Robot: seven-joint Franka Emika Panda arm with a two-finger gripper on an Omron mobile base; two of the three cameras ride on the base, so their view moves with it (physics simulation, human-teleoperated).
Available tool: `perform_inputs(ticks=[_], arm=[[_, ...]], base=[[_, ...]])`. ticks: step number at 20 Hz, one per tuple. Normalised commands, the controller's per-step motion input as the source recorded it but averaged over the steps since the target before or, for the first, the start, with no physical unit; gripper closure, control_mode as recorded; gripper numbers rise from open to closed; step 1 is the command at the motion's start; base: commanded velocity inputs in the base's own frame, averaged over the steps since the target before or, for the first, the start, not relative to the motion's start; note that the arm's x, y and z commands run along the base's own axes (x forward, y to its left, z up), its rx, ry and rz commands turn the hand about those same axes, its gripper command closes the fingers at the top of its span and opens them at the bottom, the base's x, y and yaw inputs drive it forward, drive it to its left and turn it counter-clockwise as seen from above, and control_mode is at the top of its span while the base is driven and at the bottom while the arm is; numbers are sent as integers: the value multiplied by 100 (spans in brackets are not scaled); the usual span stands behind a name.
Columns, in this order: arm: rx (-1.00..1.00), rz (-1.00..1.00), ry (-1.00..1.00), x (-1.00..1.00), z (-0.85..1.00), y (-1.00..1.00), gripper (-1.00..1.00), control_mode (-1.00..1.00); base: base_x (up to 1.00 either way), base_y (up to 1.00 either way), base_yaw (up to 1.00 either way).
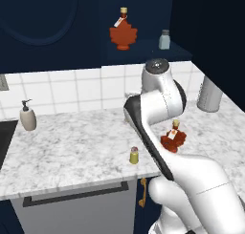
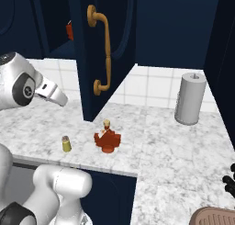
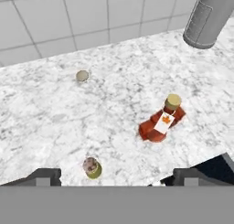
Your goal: Put the shaker and condiment bottle from the counter next to their counterparts in the cabinet.
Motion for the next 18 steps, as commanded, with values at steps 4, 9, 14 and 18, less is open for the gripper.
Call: perform_inputs(ticks=[4, 9, 14, 18], arm=[[-19, -62, 2, 0, -3, 56, -100, -100], [1, -34, -5, -1, -28, 17, -100, -100], [8, -43, -13, 0, -43, 56, -100, -100], [5, -17, -15, 0, -62, 43, -100, -100]], base=[[0, 0, 0], [0, 0, 0], [0, 0, 0], [0, 0, 0]])
